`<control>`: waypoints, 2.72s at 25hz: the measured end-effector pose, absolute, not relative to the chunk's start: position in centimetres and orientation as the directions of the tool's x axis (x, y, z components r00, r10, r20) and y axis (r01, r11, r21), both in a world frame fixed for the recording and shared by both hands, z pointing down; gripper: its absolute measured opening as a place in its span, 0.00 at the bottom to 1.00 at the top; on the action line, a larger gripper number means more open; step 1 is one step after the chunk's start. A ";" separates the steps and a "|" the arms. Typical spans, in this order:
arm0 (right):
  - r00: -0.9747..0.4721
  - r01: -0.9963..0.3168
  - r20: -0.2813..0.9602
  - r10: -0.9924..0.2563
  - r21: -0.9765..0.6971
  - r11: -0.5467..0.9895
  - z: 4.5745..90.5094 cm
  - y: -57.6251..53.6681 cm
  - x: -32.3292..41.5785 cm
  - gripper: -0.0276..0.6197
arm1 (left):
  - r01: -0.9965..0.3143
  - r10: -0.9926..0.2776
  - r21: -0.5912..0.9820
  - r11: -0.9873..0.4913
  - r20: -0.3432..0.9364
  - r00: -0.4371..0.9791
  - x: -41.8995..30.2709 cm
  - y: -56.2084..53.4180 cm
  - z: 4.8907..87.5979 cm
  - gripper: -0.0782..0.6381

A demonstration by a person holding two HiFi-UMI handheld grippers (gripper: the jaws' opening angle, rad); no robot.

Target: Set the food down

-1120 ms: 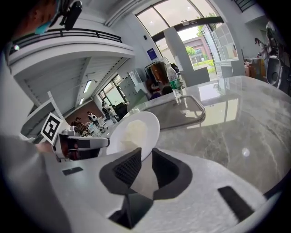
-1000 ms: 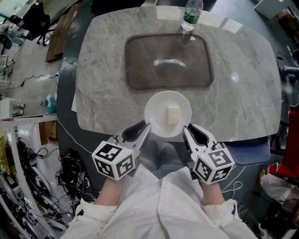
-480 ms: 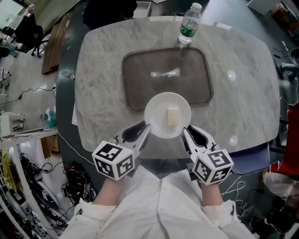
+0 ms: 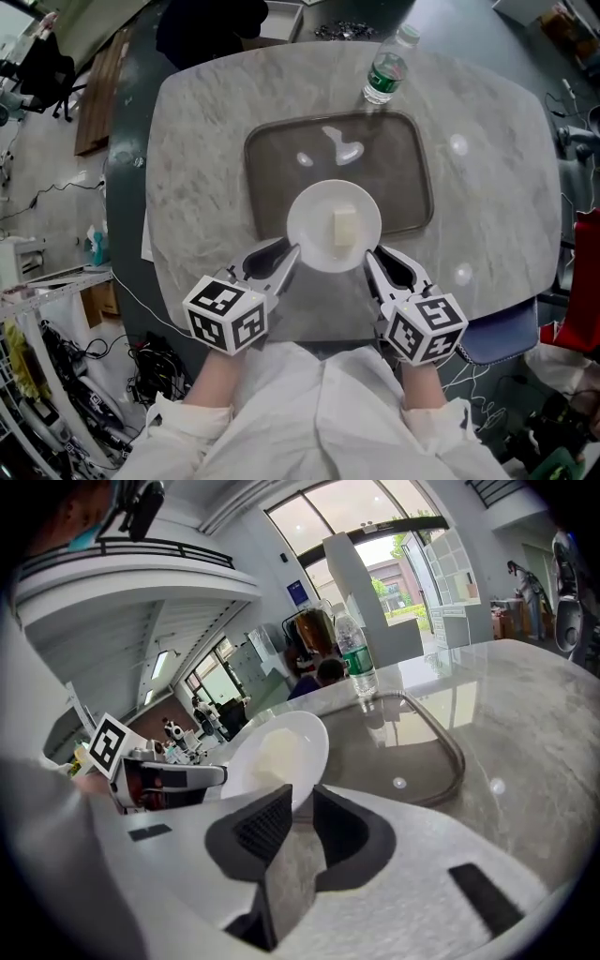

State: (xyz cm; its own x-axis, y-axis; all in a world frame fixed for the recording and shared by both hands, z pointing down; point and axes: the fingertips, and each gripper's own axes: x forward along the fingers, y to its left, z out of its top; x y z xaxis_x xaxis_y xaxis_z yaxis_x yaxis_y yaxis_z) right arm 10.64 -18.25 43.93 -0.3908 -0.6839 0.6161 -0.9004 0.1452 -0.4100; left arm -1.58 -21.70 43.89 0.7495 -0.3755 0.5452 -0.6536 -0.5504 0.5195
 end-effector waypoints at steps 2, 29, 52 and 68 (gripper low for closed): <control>-0.385 -0.902 0.623 -0.681 -0.409 0.137 44.3 -18.9 10.9 0.14 | -0.646 -0.363 0.520 -0.559 0.546 0.755 -1.3 -22.4 44.2 0.22; -0.321 -0.922 0.700 -0.637 -0.384 0.042 48.1 -25.4 13.9 0.14 | -0.594 -0.220 0.489 -0.638 0.624 0.750 2.3 -30.0 48.1 0.22; -0.298 -0.941 0.676 -0.673 -0.327 0.088 47.1 -25.9 13.7 0.14 | -0.649 -0.299 0.462 -0.604 0.624 0.722 1.8 -31.5 48.0 0.26; -0.413 -0.903 0.590 -0.694 -0.362 0.230 43.6 -20.6 12.1 0.11 | -0.639 -0.395 0.428 -0.639 0.529 0.751 0.6 -25.2 43.1 0.25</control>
